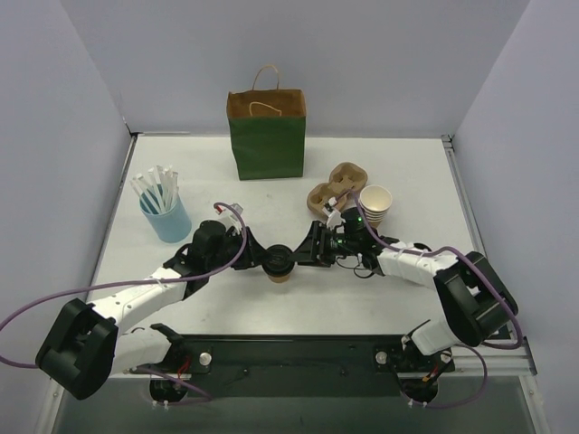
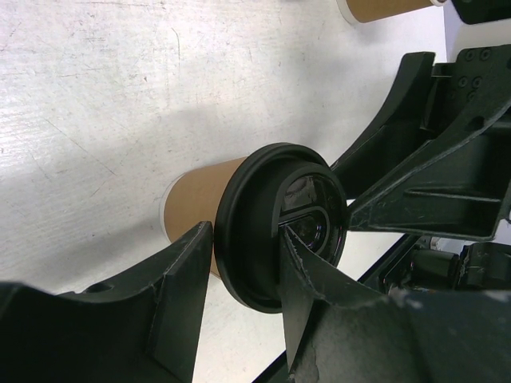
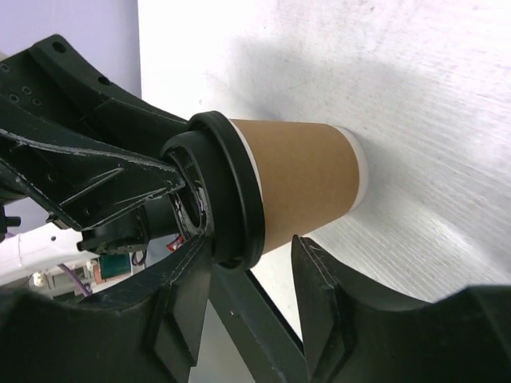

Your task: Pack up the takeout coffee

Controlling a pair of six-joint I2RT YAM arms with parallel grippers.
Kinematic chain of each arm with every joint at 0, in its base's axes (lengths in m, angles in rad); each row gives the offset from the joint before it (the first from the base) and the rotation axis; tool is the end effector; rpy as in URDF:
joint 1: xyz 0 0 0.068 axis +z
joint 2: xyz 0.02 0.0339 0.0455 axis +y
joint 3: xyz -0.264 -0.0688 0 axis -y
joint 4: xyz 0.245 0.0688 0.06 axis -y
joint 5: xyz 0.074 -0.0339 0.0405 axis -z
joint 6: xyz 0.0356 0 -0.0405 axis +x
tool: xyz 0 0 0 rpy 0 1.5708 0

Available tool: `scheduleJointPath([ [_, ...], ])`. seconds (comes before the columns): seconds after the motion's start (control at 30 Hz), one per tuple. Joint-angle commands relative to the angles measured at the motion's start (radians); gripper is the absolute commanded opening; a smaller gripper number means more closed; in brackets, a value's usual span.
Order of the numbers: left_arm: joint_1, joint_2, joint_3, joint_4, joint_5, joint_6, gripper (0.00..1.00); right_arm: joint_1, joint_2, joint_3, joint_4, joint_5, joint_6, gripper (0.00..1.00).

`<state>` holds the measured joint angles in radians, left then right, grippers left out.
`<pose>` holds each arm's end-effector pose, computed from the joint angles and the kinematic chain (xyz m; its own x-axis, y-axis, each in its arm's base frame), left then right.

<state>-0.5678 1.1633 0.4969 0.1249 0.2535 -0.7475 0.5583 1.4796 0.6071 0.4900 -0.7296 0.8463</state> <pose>0.1958 -0.1355 0.1957 -0.7958 -0.2730 -0.5406 0.2193 0.7022 -0.6774 0.2357 0.1752 0.1898 -0.8983 0.0971 -0.4286 -0.3723 0.3500 0.8596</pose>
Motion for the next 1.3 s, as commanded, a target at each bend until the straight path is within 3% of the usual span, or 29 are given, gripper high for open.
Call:
scheduleJointPath([
  [0.0, 0.005, 0.039, -0.015, -0.185, -0.095, 0.082, 0.47, -0.047, -0.064, 0.045, -0.16, 0.058, -0.042, 0.45],
  [0.63, -0.003, 0.056, -0.004, -0.169, -0.089, 0.076, 0.47, -0.057, 0.005, 0.155, -0.185, -0.033, -0.069, 0.36],
  [1.0, -0.012, 0.062, -0.024, -0.156, -0.103, 0.065, 0.47, -0.009, 0.119, 0.097, -0.047, -0.039, -0.01, 0.33],
  [1.27, -0.014, 0.091, -0.064, -0.14, -0.128, 0.053, 0.46, -0.04, 0.117, -0.039, -0.099, 0.119, -0.052, 0.22],
])
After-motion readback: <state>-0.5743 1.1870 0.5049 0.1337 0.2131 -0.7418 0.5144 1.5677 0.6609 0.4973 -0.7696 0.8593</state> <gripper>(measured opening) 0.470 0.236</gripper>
